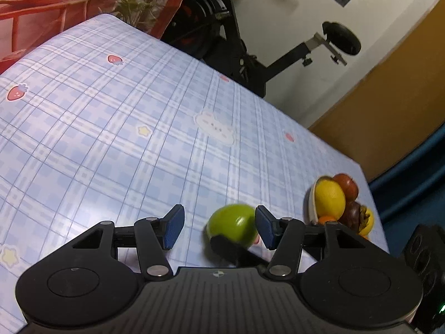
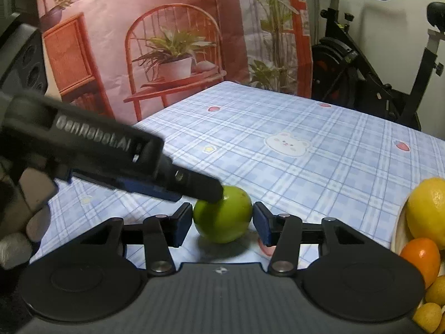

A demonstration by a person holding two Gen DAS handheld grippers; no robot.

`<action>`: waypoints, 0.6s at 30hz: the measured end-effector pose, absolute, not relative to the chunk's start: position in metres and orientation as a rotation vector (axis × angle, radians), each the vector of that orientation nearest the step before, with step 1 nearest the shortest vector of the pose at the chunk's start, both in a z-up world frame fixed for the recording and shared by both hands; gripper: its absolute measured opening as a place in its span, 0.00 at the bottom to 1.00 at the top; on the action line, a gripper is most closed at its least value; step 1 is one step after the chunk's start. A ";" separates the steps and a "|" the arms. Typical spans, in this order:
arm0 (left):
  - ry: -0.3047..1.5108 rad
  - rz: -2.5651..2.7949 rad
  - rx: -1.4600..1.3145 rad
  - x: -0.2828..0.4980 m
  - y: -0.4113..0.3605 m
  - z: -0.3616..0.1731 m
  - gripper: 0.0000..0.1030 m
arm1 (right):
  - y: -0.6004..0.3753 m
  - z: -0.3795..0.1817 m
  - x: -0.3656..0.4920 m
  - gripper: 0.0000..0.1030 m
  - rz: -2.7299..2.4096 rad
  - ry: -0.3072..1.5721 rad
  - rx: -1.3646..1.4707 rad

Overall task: Organize fruits
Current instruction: 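Close the right gripper on the green apple while the left gripper presses it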

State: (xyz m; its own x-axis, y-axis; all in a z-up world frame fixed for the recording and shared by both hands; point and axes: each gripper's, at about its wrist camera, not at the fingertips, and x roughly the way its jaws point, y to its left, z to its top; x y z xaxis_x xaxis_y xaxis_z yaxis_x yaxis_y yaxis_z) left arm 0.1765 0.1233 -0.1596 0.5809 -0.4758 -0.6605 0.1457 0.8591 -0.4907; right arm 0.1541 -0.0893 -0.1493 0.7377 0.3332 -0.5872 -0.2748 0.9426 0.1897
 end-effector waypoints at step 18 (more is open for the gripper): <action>0.910 -0.357 -0.465 0.169 0.139 -0.167 0.58 | -0.090 -0.156 0.160 0.54 0.377 0.713 0.152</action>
